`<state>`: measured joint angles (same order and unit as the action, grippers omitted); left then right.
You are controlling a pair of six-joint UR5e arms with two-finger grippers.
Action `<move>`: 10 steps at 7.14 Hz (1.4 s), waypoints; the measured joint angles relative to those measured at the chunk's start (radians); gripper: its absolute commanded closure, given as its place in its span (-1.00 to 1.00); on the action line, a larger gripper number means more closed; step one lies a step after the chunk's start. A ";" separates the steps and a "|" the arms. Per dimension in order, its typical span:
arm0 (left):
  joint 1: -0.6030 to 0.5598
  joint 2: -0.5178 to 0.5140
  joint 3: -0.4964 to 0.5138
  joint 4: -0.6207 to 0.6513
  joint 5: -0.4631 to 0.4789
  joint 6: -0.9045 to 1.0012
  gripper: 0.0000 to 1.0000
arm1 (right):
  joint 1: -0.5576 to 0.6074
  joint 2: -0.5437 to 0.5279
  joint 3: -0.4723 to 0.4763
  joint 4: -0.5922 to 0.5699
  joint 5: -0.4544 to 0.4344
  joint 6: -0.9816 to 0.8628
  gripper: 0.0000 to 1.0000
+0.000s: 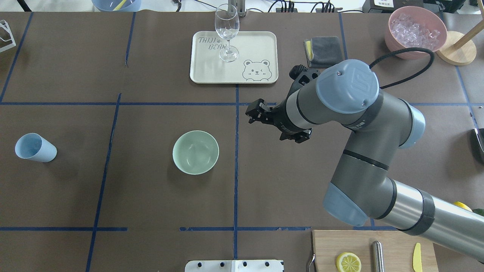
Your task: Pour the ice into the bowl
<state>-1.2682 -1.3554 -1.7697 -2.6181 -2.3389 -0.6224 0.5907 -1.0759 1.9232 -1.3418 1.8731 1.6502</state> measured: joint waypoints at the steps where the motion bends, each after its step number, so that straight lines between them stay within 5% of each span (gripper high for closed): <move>1: 0.088 0.059 -0.010 -0.150 0.129 -0.153 -0.98 | 0.002 -0.011 0.003 0.001 -0.024 -0.003 -1.00; 4: 0.301 0.216 -0.050 -0.301 0.557 -0.372 -0.99 | 0.005 -0.035 0.017 0.003 -0.045 0.000 -1.00; 6: 0.551 0.294 -0.049 -0.372 0.901 -0.466 -0.99 | 0.004 -0.040 0.026 0.004 -0.058 0.003 -1.00; 10: 1.021 0.322 0.003 -0.383 1.442 -0.647 -0.99 | 0.003 -0.042 0.027 0.005 -0.067 0.002 -1.00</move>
<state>-0.2468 -1.0335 -1.7670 -3.0012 -0.8966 -1.2697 0.5940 -1.1175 1.9497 -1.3363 1.8062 1.6526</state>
